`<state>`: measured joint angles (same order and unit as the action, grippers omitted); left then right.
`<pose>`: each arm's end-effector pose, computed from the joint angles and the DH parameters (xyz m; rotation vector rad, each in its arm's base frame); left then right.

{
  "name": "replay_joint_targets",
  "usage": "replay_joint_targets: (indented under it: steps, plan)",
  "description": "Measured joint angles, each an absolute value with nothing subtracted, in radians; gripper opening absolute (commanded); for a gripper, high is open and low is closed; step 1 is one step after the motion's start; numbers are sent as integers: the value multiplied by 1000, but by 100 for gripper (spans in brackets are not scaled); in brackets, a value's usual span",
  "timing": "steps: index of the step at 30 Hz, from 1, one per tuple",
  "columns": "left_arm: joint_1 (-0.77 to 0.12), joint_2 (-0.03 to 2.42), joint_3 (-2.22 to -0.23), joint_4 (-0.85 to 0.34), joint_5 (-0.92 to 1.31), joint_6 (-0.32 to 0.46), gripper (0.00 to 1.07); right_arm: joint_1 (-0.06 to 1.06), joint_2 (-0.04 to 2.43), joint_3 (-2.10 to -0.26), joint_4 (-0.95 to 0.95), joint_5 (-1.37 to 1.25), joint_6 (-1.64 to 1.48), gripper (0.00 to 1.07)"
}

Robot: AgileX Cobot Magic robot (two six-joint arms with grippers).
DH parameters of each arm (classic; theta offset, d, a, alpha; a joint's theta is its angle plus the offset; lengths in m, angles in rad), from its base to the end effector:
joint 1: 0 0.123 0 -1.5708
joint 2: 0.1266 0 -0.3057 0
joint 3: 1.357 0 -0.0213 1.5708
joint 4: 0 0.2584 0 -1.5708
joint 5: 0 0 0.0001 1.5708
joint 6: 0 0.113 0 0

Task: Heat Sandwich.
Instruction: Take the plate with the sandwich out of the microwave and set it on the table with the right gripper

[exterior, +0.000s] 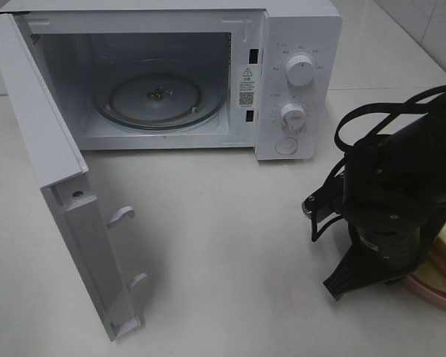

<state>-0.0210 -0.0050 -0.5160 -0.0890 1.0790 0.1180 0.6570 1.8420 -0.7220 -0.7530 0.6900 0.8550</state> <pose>-0.0033 -0.0088 0.2742 0.1478 2.0333 -0.0456 0.2428 0.1251 0.0921 -0.6152 2.8254 -0.6009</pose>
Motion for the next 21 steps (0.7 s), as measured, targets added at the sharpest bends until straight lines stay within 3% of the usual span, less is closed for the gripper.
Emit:
replay_joint_targets:
  steps: [21]
  plan:
    - [-21, -5, -516, -89, 1079, 118, 100, 654, 1849, -722, -768, 675, 865, 13]
